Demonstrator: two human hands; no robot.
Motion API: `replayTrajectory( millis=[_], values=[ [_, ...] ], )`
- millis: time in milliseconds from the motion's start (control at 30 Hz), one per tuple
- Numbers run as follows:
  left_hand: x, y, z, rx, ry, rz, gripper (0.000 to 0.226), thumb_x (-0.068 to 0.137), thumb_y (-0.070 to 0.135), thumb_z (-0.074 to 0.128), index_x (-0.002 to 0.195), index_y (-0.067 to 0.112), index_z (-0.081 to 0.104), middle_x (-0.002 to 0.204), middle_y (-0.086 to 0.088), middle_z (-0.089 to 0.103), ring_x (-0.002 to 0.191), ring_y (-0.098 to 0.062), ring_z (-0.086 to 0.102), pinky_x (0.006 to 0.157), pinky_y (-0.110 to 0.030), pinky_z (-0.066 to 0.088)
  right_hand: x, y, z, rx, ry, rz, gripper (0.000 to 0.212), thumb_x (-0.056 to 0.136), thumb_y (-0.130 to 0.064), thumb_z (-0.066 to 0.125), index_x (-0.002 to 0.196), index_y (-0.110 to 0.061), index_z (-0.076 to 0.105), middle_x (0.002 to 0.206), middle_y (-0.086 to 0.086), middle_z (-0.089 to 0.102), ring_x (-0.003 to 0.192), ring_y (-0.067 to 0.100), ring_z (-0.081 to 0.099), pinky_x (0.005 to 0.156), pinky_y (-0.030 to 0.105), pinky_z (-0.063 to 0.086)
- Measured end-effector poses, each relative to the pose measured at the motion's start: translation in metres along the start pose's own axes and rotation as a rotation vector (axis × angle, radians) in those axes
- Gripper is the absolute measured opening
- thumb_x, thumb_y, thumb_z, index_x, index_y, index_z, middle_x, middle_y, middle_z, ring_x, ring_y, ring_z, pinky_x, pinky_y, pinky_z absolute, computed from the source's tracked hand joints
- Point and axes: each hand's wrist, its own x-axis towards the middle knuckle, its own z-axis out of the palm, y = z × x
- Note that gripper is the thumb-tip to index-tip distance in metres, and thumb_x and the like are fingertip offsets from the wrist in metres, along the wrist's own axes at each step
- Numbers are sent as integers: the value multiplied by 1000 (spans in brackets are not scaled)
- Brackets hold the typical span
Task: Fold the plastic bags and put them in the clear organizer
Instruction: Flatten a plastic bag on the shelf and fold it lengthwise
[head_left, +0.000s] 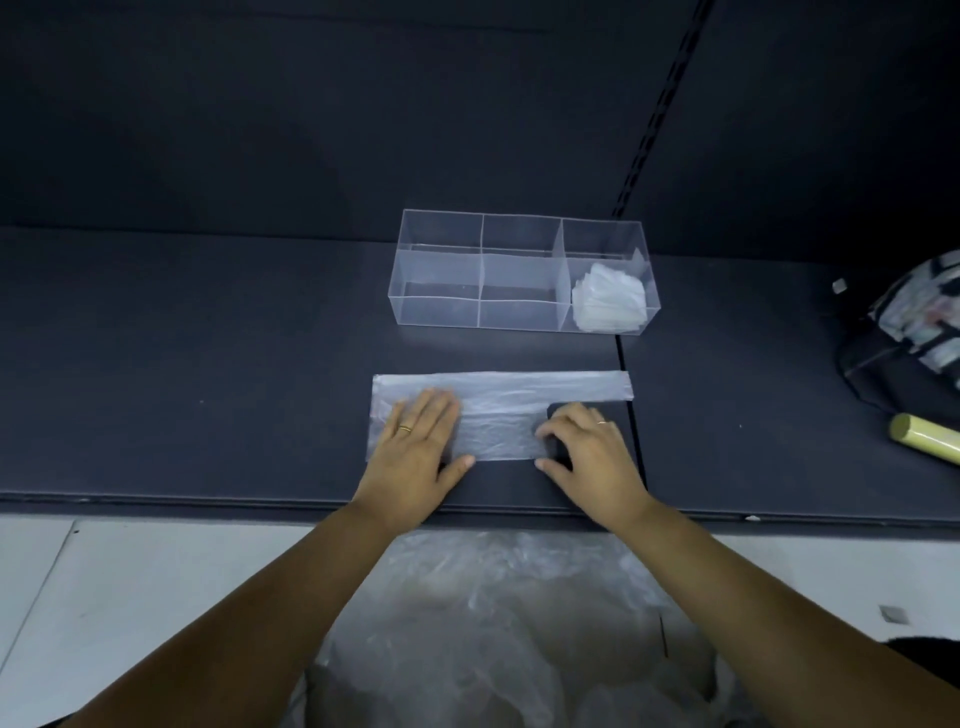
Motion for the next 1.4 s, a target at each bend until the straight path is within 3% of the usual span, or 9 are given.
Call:
replayTrajectory(
  millis=[133,267,467,633,767,933,1033,1200,1400],
  values=[
    [-6,10,9,-17,-92,44,81,93,61,35,153,16,3,161,1,-1,147,-12,-9,117,-27,-13,7,-6,0,95,36,97,2,84,-11,70,85,-12,70,95,2,58,95,23,53,87,35,42],
    [-3,12,11,-11,-76,-16,77,95,60,33,153,19,4,161,5,-1,147,-9,-7,117,-27,-11,19,-7,-7,86,-147,132,10,92,-14,60,85,-14,66,101,0,54,103,21,50,95,33,39],
    [-4,31,14,33,-25,14,59,99,6,38,153,18,16,160,3,13,147,-12,10,117,-25,1,7,5,-43,191,-269,204,8,90,-23,63,83,-21,60,102,-3,48,100,15,51,100,35,39],
    [-14,56,15,-18,123,4,49,79,1,70,127,7,60,133,-9,59,123,-24,56,105,-38,40,-11,-20,-42,-15,-189,-60,81,63,-69,66,131,-31,43,135,-14,32,124,7,25,107,26,2],
    [-15,61,12,3,65,-44,42,97,19,49,139,20,48,147,4,45,138,-13,38,114,-31,21,-25,-41,0,-97,-200,-151,75,77,-49,66,142,-27,37,141,-12,41,132,11,32,113,31,2],
    [-17,49,0,-85,104,-30,32,102,22,39,127,22,58,133,6,59,126,-14,51,110,-31,28,-22,-32,10,126,147,14,23,84,2,61,101,-9,71,103,4,72,98,27,64,89,37,47],
    [-18,26,-19,-410,110,-222,22,97,22,53,104,14,73,106,-4,72,98,-20,65,88,-27,45,-14,-12,-7,352,93,202,12,91,-8,60,93,-7,72,92,2,72,88,20,64,82,29,48],
    [-15,-13,-29,-812,56,-594,20,89,26,67,90,8,76,87,-3,73,76,-4,60,72,-15,42,3,15,-23,616,17,462,21,92,-18,63,74,-8,69,85,-1,69,81,9,59,67,5,40],
    [-3,-9,-18,-740,221,-788,25,90,28,64,81,6,72,76,-6,71,73,-20,63,64,-25,43,25,11,-11,531,83,629,27,91,-23,62,70,-8,70,80,-1,66,86,14,60,73,22,39]
  ],
)
